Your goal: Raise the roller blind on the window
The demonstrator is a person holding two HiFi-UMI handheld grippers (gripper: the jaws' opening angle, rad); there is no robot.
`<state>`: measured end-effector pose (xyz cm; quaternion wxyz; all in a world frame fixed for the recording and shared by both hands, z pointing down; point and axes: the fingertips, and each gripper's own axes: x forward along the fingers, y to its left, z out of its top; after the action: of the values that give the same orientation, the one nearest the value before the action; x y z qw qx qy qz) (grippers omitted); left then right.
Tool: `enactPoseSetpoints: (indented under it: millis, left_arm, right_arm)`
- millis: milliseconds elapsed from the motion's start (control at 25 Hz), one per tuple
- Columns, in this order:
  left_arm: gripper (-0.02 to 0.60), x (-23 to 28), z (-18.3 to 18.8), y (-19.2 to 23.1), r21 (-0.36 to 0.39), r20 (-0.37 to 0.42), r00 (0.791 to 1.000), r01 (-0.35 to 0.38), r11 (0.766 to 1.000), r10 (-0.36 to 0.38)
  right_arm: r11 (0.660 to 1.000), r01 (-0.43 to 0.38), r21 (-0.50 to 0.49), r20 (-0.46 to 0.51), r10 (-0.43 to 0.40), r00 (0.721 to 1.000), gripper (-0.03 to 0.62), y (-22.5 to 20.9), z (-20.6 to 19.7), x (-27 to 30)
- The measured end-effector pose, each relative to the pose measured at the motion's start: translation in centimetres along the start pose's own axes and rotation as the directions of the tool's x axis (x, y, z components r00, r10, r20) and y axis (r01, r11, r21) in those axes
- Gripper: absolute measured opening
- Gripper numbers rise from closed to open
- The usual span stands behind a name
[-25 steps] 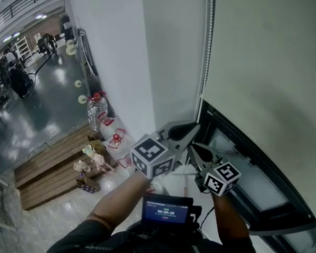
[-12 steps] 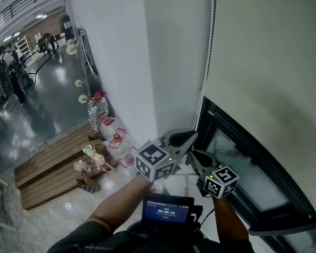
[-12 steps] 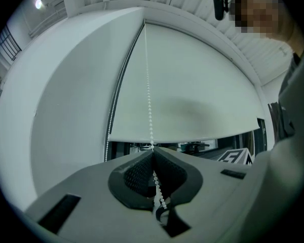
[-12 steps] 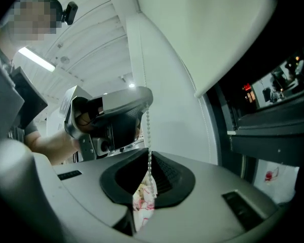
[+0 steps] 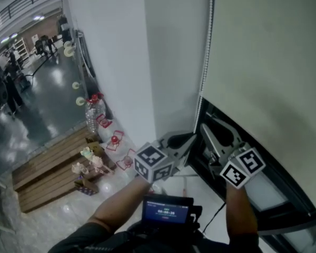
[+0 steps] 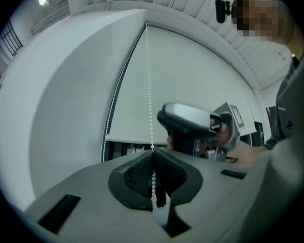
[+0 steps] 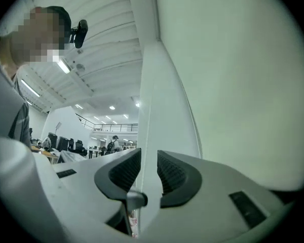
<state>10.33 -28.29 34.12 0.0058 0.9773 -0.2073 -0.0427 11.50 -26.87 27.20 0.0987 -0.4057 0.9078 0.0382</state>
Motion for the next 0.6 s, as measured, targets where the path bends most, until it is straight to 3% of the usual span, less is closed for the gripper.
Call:
enactPoseSetpoints:
  millis: [160, 320, 600]
  left_arm:
    - [-0.005, -0.5, 0.3, 0.0, 0.000, 0.005, 1.000, 0.005, 1.000, -0.005]
    - [-0.005, -0.4, 0.4, -0.3, -0.003, 0.007, 1.000, 0.006, 1.000, -0.006]
    - [-0.005, -0.7, 0.4, -0.6, -0.003, 0.015, 1.000, 0.008, 1.000, -0.008]
  right_arm:
    - [0.999, -0.052, -0.017, 0.055, 0.053, 0.997, 0.110, 1.4, 2.8, 3.1]
    - [0.999, -0.041, 0.029, 0.086, 0.038, 0.996, 0.009, 0.9, 2.7, 3.9]
    - [0.998, -0.052, 0.030, 0.120, 0.048, 0.992, 0.003, 1.5, 2.6, 3.2]
